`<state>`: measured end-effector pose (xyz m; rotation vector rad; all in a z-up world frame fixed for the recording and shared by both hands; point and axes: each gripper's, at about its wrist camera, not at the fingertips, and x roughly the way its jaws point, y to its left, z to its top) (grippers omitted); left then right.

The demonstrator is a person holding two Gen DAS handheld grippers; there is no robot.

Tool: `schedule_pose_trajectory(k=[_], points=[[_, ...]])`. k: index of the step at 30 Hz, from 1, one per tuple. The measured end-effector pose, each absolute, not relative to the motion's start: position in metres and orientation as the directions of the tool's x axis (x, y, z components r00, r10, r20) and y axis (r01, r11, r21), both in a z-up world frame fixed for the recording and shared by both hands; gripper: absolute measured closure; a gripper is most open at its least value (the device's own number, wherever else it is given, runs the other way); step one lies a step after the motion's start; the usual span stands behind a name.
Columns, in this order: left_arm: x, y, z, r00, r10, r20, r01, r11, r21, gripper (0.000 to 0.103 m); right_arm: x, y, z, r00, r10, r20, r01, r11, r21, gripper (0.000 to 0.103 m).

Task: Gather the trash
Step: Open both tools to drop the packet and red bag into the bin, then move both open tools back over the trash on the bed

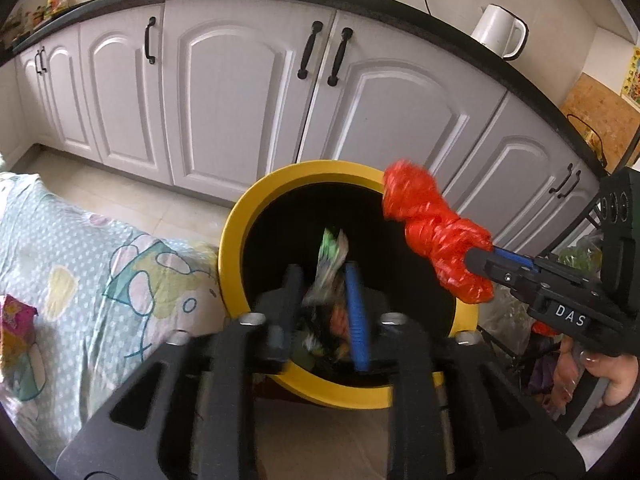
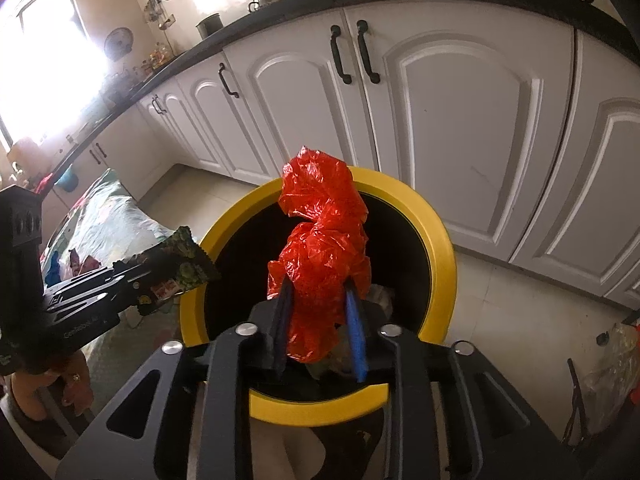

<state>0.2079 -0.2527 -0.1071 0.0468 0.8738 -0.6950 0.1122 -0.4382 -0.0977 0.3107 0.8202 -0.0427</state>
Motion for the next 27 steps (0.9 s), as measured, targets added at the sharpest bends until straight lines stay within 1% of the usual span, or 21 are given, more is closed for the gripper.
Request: schedule_pose_trajectory(k=[1,3,7,8,9,10,11,12,15,27], points=[[0.208,-0.252,-0.107,0.441,-0.539,-0.717,0.573,0.784,-0.237,0.066,0.112,-0.439,-0.097,0.685,0.077,-0.725,0.162,0.953,0.255,0.073],[0.208,-0.249,-0.106,0.446,-0.539,-0.714,0.565,0.789,-0.243,0.057,0.112,-0.441,-0.097,0.689,0.07,-0.722,0.172,0.951,0.256,0.064],[0.205,-0.243,-0.1,0.467,-0.531,-0.707,0.554,0.799,-0.235,0.043,0.109,-0.445,-0.094,0.7,0.053,-0.712,0.192,0.947,0.259,0.054],[0.203,-0.24,-0.099,0.471,-0.53,-0.705,0.55,0.802,-0.235,0.036,0.108,-0.445,-0.093,0.704,0.05,-0.709,0.195,0.946,0.26,0.052],[0.202,-0.237,-0.097,0.478,-0.53,-0.701,0.542,0.805,-0.24,0.026,0.107,-0.445,-0.091,0.708,0.048,-0.705,0.196,0.945,0.262,0.05],[0.201,-0.234,-0.096,0.482,-0.53,-0.698,0.537,0.808,-0.243,0.021,0.106,-0.445,-0.089,0.713,0.041,-0.7,0.199,0.945,0.259,0.049],[0.2,-0.231,-0.095,0.485,-0.53,-0.696,0.531,0.811,-0.247,0.014,0.105,-0.444,-0.088,0.717,0.036,-0.697,0.199,0.946,0.254,0.046],[0.199,-0.228,-0.093,0.489,-0.527,-0.695,0.524,0.815,-0.249,0.011,0.104,-0.443,-0.086,0.722,0.03,-0.691,0.2,0.947,0.25,0.042],[0.196,-0.218,-0.087,0.514,-0.505,-0.693,0.502,0.833,-0.234,0.011,0.103,-0.44,-0.082,0.732,0.025,-0.681,0.196,0.95,0.245,0.038],[0.179,-0.177,-0.053,0.64,-0.43,-0.637,0.43,0.887,-0.168,0.011,0.095,-0.42,-0.057,0.777,0.031,-0.629,0.14,0.965,0.22,0.034]])
